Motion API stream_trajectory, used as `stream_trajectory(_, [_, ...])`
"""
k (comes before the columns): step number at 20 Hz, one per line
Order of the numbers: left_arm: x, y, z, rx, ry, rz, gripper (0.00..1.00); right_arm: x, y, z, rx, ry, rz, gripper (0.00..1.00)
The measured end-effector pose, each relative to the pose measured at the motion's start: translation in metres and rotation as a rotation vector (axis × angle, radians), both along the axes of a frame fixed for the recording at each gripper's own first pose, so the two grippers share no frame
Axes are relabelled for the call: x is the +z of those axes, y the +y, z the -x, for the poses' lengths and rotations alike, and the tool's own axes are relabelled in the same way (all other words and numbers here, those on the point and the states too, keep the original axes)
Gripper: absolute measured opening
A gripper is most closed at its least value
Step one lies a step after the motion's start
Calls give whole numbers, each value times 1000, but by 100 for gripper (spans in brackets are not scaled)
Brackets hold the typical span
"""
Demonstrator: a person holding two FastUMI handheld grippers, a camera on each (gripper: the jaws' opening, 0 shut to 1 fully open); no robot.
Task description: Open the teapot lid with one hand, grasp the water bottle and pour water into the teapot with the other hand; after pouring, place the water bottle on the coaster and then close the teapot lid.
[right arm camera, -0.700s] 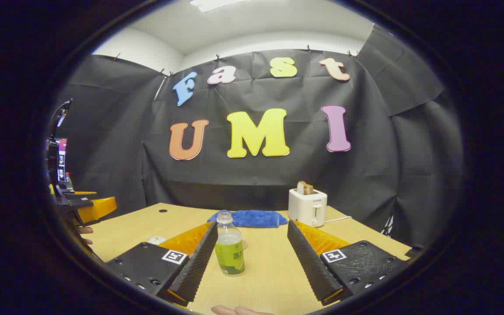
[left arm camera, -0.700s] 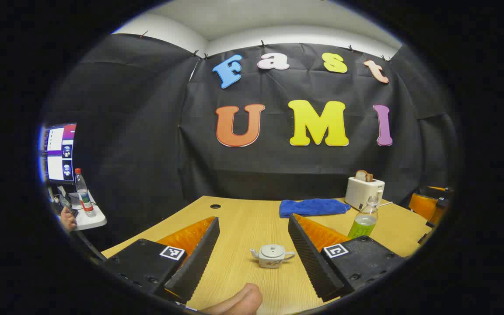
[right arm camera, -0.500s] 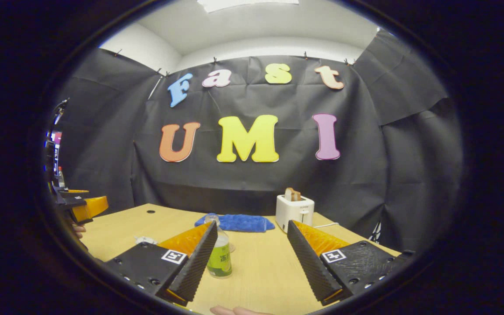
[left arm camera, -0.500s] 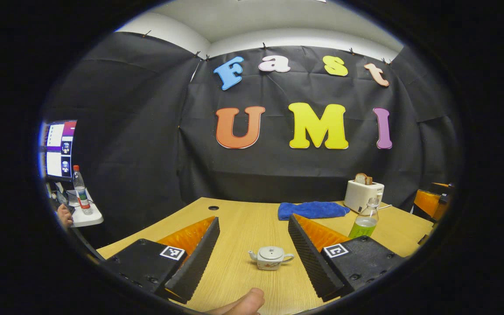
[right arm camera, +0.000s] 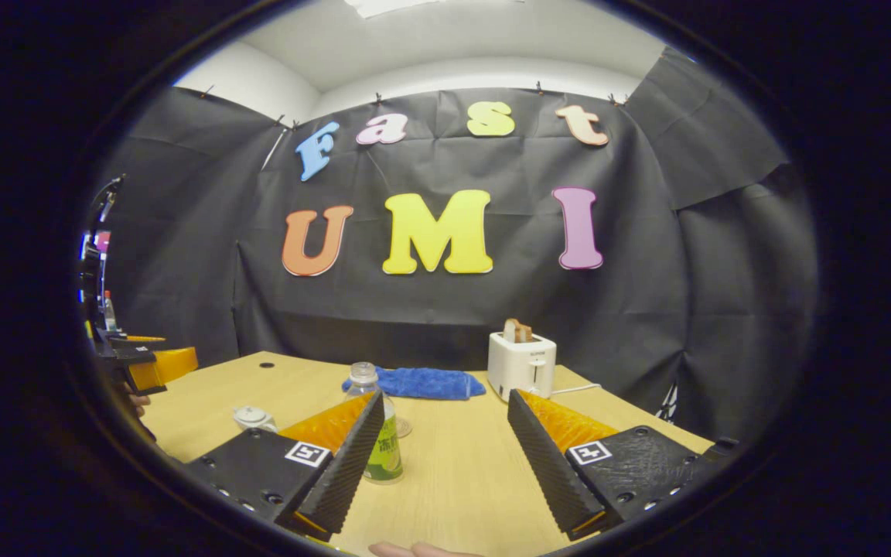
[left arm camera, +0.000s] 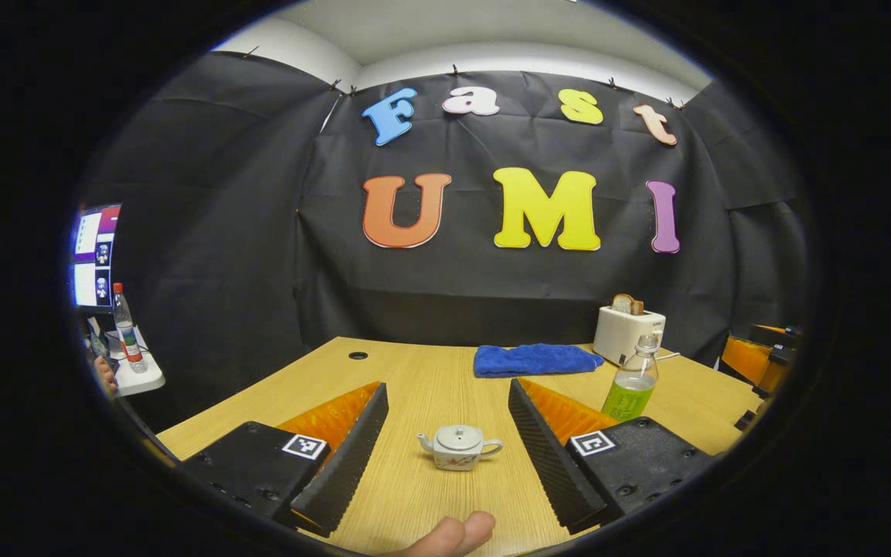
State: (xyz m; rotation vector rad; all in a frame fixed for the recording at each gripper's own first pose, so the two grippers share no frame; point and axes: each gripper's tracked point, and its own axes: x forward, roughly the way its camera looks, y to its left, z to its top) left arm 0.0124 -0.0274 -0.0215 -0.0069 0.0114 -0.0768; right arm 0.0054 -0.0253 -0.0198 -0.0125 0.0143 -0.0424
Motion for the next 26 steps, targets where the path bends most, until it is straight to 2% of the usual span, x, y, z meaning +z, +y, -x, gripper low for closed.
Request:
stream_trajectory(3, [-7,0,-2,3,8,-12,98,-5,-3,-1,-11,12,1,99])
stream_trajectory(4, [-12,2,-4,6,20,-5,98,-8,-3,-2,-14,21,-1,96])
stream_trajectory(9, [-41,7,-22,32,96,6,98,-25,-5,-7,-13,64,11,96])
stream_trajectory(15, [-87,9,-60,60,155,-108,99,-51,-3,-33,13,104,37,94])
stream_trajectory(20, [-84,-2,-86,9,113,-91,98,-67,7,-59,61,103,78,95])
stream_trajectory(26, [-105,-12,-105,-24,188,-81,99,-90,12,-84,115,158,0,98])
